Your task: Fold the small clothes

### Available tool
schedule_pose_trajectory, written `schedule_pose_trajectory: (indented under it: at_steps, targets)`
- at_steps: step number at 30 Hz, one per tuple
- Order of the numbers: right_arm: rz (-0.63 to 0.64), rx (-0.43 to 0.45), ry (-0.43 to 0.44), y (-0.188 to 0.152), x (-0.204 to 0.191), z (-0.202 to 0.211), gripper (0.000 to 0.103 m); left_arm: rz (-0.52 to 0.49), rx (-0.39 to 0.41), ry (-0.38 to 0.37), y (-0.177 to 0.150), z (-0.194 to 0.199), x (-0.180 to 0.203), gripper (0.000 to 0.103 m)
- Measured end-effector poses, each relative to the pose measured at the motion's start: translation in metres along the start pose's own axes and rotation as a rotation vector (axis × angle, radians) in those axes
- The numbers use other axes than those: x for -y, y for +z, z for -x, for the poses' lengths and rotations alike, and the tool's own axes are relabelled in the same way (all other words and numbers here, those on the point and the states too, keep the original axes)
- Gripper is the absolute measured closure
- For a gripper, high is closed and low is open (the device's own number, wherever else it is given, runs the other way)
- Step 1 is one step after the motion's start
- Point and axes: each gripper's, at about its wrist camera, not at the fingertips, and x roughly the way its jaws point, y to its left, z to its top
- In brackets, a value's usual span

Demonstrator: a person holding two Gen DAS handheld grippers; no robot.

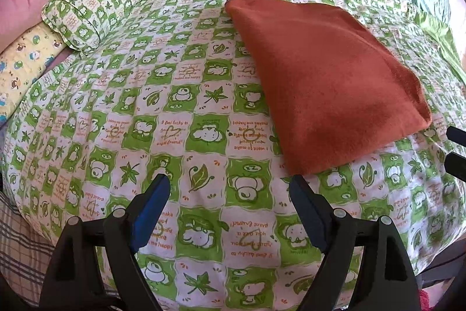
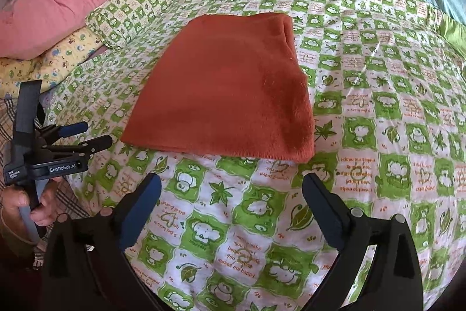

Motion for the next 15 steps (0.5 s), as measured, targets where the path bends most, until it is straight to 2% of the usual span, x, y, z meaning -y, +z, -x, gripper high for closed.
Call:
schedule_pose_trajectory:
  at_steps: [7,15]
  targets:
    - [0.028,-0.011,-0.005,0.012,-0.001,-0.006,0.004,-0.009,-0.016,0.001,0.011,-0.006,0.0,0.018]
    - [0.035,-0.02,-0.01,0.037,0.009,-0.015,0.004,-0.012,0.002,-0.016,0.029,-0.005,0.004,0.016]
